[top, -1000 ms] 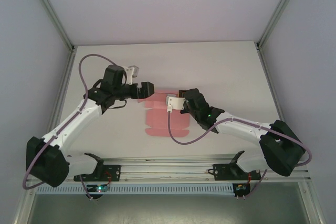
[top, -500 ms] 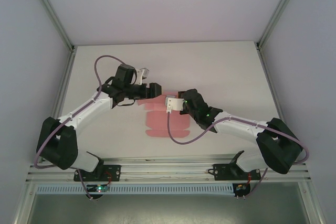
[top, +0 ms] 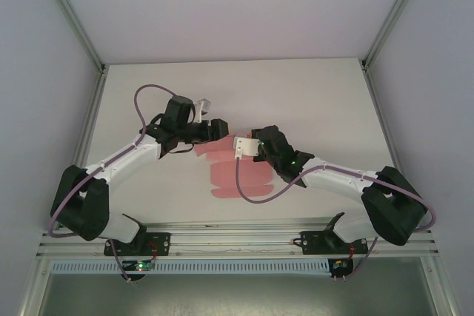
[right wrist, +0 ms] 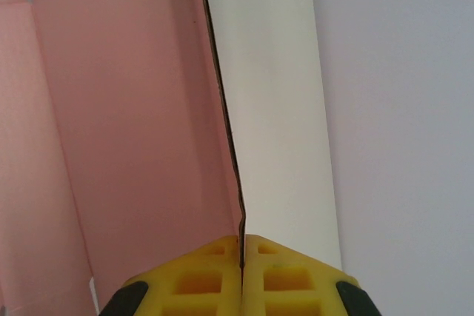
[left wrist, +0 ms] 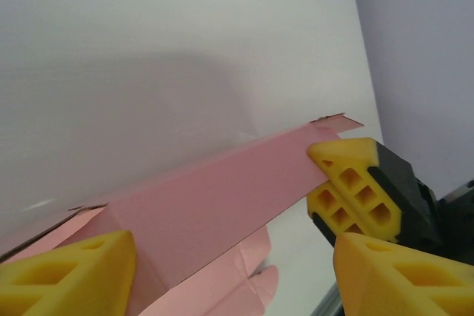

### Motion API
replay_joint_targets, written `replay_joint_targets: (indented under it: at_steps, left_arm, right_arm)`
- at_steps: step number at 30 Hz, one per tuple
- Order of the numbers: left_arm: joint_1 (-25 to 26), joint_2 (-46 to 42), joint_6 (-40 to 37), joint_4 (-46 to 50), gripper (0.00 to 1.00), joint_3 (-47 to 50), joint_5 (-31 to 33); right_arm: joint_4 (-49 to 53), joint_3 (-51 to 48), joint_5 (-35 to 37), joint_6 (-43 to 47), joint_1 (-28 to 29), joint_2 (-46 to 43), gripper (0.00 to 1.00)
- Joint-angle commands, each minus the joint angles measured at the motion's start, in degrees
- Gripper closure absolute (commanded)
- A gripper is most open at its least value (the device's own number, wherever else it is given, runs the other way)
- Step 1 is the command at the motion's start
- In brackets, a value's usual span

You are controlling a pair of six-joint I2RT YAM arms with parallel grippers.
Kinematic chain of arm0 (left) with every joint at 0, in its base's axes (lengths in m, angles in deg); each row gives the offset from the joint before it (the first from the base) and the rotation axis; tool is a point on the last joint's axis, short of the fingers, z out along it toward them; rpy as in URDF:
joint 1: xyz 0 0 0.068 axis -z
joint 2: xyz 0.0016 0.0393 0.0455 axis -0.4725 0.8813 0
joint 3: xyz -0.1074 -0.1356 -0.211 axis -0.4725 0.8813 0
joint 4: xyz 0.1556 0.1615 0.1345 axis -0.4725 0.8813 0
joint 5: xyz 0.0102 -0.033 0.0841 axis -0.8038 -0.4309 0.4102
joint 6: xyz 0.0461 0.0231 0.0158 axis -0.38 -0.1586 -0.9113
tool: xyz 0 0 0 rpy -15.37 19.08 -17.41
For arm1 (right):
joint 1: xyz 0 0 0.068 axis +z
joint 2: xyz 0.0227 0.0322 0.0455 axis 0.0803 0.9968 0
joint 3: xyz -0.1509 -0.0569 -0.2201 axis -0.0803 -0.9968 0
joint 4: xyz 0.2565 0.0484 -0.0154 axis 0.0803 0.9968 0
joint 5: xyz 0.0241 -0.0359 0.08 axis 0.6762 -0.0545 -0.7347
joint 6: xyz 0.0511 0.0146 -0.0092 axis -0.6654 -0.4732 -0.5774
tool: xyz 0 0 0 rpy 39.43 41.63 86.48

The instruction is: Assemble paper box

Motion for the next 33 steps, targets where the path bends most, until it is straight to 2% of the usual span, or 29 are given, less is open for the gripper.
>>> replay_joint_targets:
  at_steps: [1, 3, 6, 11, 20, 23, 28, 30, 33]
  left_arm:
    - [0.6, -3.2, -1.6, 6.5, 0.29, -0.2, 7.4]
    - [0.6, -3.5, -1.9, 7.4, 0.29, 0.0, 7.3]
    - [0.6, -3.2, -2.1, 7.9, 0.35, 0.1, 6.7]
    - [0.6, -2.0, -0.4, 2.8, 0.51, 1.0, 1.5]
    - [1.2, 1.4, 4.5, -4.9, 0.52, 2.1, -2.2]
    - [1.5, 1.7, 5.4, -6.9, 0.53, 2.6, -2.2]
    - [1.6, 2.0, 9.1, -12.6, 0.62, 4.0, 0.0]
    - [1.7, 2.2, 11.5, -15.1, 0.69, 5.0, 1.5]
    - [1.8, 2.7, 15.3, -20.6, 0.72, 7.1, 3.1]
  right_arm:
    - [-0.5, -0.5, 1.6, -1.5, 0.4, -0.6, 1.00]
    - [-0.3, -0.5, 0.8, -1.8, 0.4, -1.0, 1.00]
    - [0.2, -0.5, 0.3, -2.1, 0.5, -0.9, 1.00]
    - [0.5, -0.1, 0.8, -2.1, 0.7, -0.3, 1.00]
    - [1.3, 0.0, -1.1, -3.9, 0.9, -0.8, 1.00]
    - [1.6, -0.1, -1.9, -4.0, 1.1, -1.0, 1.00]
    - [2.2, -0.4, -3.0, -4.0, 1.8, -0.9, 1.00]
    - [2.2, -0.6, -3.2, -4.2, 2.0, -0.8, 1.00]
    - [2.3, -0.7, -4.0, -4.3, 2.1, -0.6, 1.00]
